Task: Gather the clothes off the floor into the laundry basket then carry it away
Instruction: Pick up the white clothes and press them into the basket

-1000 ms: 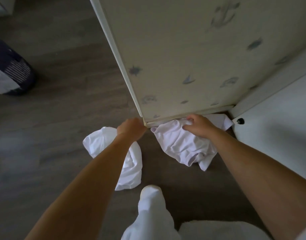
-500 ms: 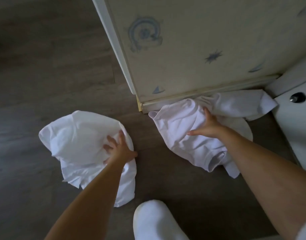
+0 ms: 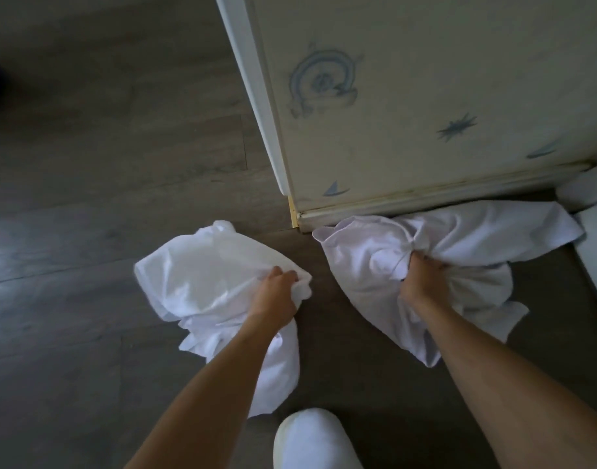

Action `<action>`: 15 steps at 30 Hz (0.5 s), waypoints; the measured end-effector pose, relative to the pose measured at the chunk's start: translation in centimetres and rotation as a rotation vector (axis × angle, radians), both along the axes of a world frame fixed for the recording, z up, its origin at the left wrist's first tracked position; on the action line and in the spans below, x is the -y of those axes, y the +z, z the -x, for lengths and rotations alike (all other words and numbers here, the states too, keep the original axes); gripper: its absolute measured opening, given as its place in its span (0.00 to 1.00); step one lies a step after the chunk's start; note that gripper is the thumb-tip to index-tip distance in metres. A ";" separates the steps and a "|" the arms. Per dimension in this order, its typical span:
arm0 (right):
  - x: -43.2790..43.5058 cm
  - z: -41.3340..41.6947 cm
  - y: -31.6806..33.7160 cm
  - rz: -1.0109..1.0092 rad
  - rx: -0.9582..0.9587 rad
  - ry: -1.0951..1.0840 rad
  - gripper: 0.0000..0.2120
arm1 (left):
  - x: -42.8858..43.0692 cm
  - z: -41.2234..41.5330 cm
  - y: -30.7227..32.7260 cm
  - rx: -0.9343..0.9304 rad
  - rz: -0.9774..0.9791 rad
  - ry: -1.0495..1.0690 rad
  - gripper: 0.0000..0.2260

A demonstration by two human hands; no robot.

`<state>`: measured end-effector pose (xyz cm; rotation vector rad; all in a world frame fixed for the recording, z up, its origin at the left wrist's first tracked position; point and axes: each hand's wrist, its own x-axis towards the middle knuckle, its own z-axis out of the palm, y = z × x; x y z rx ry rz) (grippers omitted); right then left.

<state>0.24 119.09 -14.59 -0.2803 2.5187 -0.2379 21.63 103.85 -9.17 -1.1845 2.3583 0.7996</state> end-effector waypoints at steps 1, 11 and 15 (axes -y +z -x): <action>-0.1 -0.6 1.3 0.009 0.040 0.013 0.22 | -0.7 0.5 1.4 -0.018 0.012 -0.008 0.17; -0.3 -4.7 27.7 0.190 0.362 0.163 0.16 | -3.5 -1.9 24.3 -0.101 -0.024 0.037 0.10; 0.3 -6.5 41.5 0.213 0.424 0.272 0.15 | -3.7 -2.7 37.1 -0.135 -0.015 0.102 0.10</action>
